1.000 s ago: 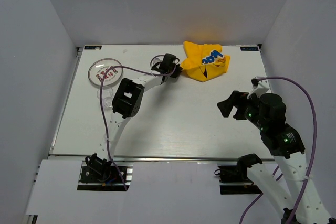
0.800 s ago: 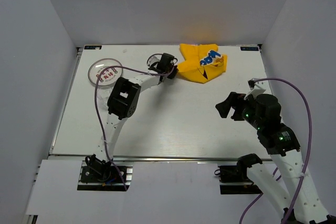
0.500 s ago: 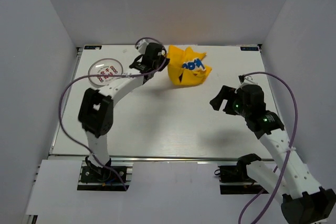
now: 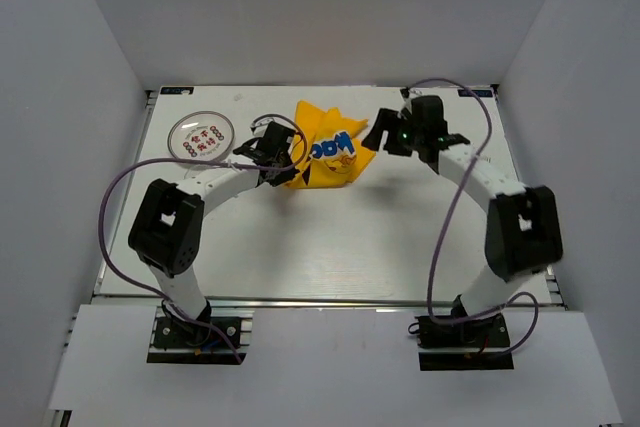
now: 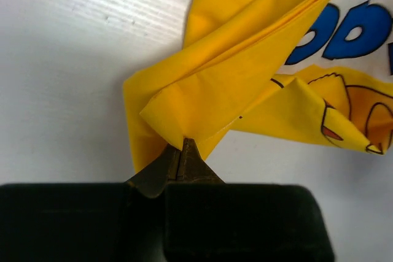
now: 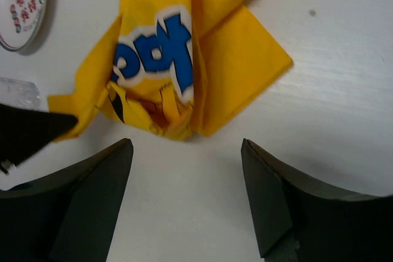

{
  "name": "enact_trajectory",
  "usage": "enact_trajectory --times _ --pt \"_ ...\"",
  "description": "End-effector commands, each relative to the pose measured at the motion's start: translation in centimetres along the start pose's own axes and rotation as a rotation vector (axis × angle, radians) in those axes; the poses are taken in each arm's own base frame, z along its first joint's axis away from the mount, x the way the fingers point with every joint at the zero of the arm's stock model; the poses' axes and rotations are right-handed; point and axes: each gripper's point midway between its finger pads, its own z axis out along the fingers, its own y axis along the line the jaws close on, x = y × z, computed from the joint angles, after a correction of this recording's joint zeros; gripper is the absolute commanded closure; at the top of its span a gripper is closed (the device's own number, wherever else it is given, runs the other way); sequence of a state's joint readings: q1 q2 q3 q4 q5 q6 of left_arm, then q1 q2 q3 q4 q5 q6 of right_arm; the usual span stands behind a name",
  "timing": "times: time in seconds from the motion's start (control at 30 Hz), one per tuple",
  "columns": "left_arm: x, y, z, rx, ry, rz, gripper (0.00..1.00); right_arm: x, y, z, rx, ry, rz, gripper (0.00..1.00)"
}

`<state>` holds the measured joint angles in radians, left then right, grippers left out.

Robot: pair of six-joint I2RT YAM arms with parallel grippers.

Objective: Set the dinner table for one person

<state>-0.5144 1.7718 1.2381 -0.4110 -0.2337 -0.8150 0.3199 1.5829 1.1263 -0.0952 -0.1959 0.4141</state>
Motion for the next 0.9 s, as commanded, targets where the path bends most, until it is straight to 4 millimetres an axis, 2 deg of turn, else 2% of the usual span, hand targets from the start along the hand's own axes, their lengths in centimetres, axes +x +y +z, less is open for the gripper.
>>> enact_trajectory --times 0.0,0.03,0.07,0.1,0.13,0.17,0.2,0.23,0.27,0.3,0.33,0.4,0.43,0.5,0.53,0.57,0.7,0.73,0.8,0.83,0.87 --pt "-0.9 -0.2 -3.1 0.058 -0.026 0.051 1.0 -5.1 4.3 3.2 -0.195 -0.058 -0.044 0.26" --pt "-0.7 -0.1 -3.6 0.069 -0.024 0.053 1.0 -4.1 3.5 5.9 -0.189 -0.008 -0.008 0.27" --pt "-0.6 -0.2 -3.7 0.081 -0.019 0.052 1.0 -5.8 4.5 6.4 -0.208 -0.01 -0.006 0.28" --pt "-0.5 -0.4 -3.9 0.099 -0.018 0.055 1.0 -6.2 4.5 7.2 -0.206 -0.008 0.001 0.28" --pt "-0.2 -0.4 -4.0 0.11 -0.009 0.058 1.0 -5.3 3.5 9.3 -0.189 0.025 0.025 0.29" --pt "-0.1 -0.5 -4.0 0.121 -0.005 0.061 1.0 -5.1 3.9 10.1 -0.208 0.045 0.028 0.29" --pt "0.0 -0.6 -4.1 0.131 -0.002 0.064 1.0 -6.4 4.9 10.4 -0.234 0.032 0.018 0.29" --pt "0.4 -0.4 -4.0 0.128 0.005 0.067 1.0 -5.5 4.1 12.0 -0.228 0.064 0.029 0.3" --pt "0.3 -0.4 -4.1 0.132 0.001 0.066 1.0 -5.3 4.3 12.6 -0.234 0.076 0.024 0.29" --pt "0.3 -0.4 -4.1 0.134 -0.001 0.068 1.0 -6.1 4.8 12.8 -0.245 0.068 0.012 0.3" --pt "0.4 -0.4 -4.1 0.136 0.0 0.07 1.0 -5.4 4.4 13.8 -0.249 0.089 0.008 0.29" --pt "0.5 -0.3 -4.2 0.141 0.0 0.075 1.0 -5.8 5.2 14.0 -0.292 0.091 -0.007 0.29" --pt "0.5 -0.2 -4.1 0.139 0.0 0.077 1.0 -5.1 5.2 14.7 -0.316 0.116 -0.004 0.29" --pt "0.6 0.0 -4.0 0.13 0.0 0.078 1.0 -4.5 4.4 15.8 -0.295 0.139 -0.012 0.29" --pt "0.6 0.0 -4.0 0.131 -0.001 0.079 1.0 -5.3 3.7 15.9 -0.275 0.127 -0.007 0.29" --pt "0.7 0.1 -4.0 0.128 0.0 0.078 1.0 -4.5 4.4 16.3 -0.284 0.142 -0.013 0.29" --pt "0.8 0.0 -3.9 0.141 0.0 0.074 1.0 -3.2 3.7 17.8 -0.28 0.168 0.001 0.29" --pt "0.8 -0.1 -3.9 0.142 0.001 0.074 1.0 -3.4 4.1 17.9 -0.299 0.168 0.0 0.29" --pt "0.9 -0.1 -3.9 0.141 0.007 0.075 1.0 -2.8 4.3 18.5 -0.315 0.186 0.01 0.31" --pt "0.8 -0.1 -3.9 0.14 0.003 0.076 1.0 -3.2 4.6 18.5 -0.335 0.184 0.011 0.33" --pt "0.8 0.0 -3.9 0.138 0.003 0.073 1.0 -3.2 4.9 18.5 -0.35 0.187 0.01 0.4"
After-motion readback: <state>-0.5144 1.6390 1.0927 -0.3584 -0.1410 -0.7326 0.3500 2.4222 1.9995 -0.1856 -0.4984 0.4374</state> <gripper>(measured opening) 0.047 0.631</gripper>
